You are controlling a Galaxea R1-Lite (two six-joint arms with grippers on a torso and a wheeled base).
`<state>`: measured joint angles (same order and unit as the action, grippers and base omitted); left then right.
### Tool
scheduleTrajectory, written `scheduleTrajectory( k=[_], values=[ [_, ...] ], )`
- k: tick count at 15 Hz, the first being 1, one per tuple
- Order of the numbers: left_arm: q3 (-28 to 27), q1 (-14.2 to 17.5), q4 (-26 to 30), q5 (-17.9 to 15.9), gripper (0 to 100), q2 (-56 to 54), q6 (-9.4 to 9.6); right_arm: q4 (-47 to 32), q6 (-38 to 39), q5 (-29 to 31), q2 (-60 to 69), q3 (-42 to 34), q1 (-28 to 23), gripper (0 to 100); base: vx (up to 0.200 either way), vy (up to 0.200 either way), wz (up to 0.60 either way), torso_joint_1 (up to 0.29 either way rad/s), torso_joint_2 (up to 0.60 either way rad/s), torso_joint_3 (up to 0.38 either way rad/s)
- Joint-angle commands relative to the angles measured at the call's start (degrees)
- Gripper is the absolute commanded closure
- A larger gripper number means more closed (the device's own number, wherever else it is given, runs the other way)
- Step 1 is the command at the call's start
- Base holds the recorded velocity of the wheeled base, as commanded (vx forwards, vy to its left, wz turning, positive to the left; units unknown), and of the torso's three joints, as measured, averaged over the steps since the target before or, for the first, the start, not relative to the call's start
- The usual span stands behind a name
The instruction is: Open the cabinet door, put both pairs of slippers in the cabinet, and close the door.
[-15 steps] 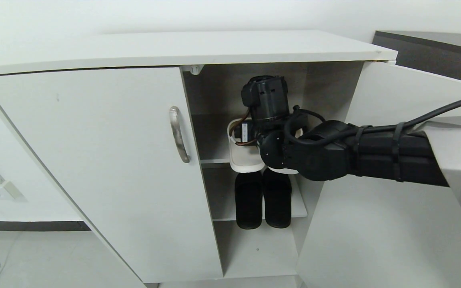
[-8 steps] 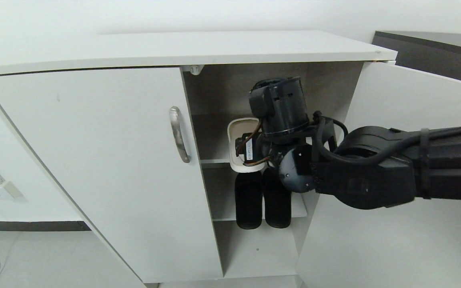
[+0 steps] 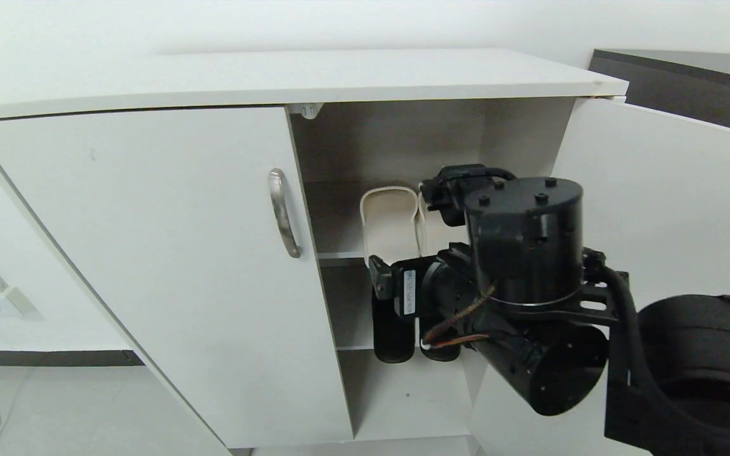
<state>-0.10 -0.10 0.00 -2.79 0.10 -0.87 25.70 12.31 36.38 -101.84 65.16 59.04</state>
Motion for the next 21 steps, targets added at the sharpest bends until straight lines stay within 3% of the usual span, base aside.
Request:
scheduleTrajectory(
  k=[1, 5, 12, 21],
  values=[
    [0.0, 0.0, 0.0, 0.0, 100, 0.0, -0.01, 3.5, 0.0, -1.7, 3.0, -6.2, 0.9, 100, 0.0, 0.0, 0.0, 0.0, 0.0, 0.0],
    [0.0, 0.0, 0.0, -0.1, 100, 0.0, 0.07, 8.1, -0.1, -2.5, 2.7, -9.5, 0.9, 100, 0.0, 0.0, 0.0, 0.0, 0.0, 0.0],
    [0.0, 0.0, 0.0, -0.2, 100, 0.0, 0.07, 8.1, 0.0, -2.4, 1.8, -9.9, 3.0, 100, 0.0, 0.0, 0.0, 0.0, 0.0, 0.0],
    [0.0, 0.0, 0.0, -0.3, 100, 0.0, 0.07, 8.1, 0.3, -1.8, -0.1, -10.2, 3.5, 100, -0.2, 0.0, 0.0, 0.004, 0.0, 0.004]
  ],
)
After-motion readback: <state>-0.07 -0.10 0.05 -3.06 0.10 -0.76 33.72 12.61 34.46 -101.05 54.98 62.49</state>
